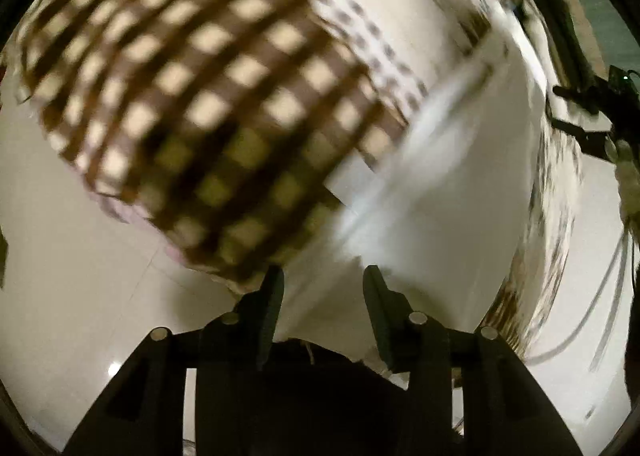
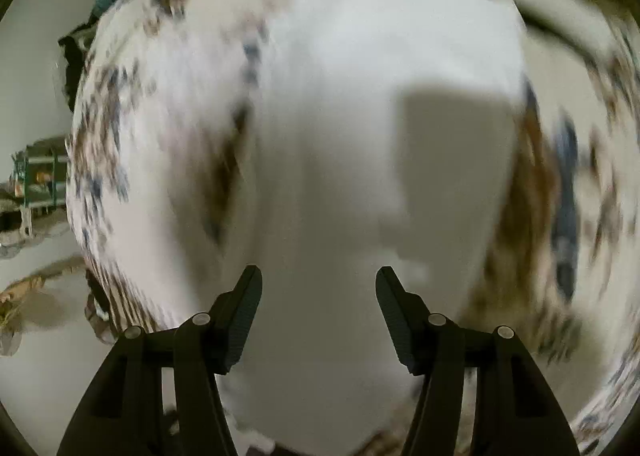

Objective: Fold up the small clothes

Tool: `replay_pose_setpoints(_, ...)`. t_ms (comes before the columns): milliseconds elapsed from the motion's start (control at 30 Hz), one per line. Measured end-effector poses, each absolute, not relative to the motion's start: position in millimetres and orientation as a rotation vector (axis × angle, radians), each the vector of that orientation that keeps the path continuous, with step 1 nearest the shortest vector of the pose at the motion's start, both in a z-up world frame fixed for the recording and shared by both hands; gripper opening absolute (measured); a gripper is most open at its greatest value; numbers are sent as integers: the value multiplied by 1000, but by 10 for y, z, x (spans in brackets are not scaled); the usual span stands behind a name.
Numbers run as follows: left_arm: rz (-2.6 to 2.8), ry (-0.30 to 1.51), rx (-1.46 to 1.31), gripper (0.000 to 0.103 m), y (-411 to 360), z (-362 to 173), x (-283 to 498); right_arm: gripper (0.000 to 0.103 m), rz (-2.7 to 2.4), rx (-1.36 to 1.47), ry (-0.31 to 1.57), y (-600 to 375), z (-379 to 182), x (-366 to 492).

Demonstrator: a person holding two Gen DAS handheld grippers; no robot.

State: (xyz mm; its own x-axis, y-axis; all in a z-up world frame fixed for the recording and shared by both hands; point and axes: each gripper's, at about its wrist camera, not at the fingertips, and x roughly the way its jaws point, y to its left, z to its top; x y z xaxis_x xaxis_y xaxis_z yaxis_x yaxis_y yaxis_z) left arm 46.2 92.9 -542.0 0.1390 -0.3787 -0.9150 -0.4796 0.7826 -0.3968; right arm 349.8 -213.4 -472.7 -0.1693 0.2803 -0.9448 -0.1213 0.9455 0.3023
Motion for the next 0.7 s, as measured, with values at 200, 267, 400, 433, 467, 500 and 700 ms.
replay_pose_setpoints(200,150,1500,-639,0,720,-5464,459,61,273,241,1859,-2814,-5181,2413)
replay_pose_setpoints(267,181,1484,-623,0,812,-5381,436,61,226,311,1879,-3041,-5302,2138)
replay_pose_setpoints(400,230,1491,-574,0,1067,-5377,375,61,181,411,1886,-3278,-5417,1847)
replay_pose_setpoints(433,244,1496,-561,0,1122,-5358,388,61,180,429,1883,-3312,-5423,1798)
replay_pose_setpoints(467,254,1503,-552,0,1169,-5333,416,61,182,434,1875,-3319,-5424,1778)
replay_pose_setpoints(500,246,1506,-568,1,1196,-5307,443,61,186,438,1864,-3326,-5400,1769)
replay_pose_setpoints(700,203,1436,-559,7,1246,-4796,825,62,217,508,1760,-3388,-5135,1947)
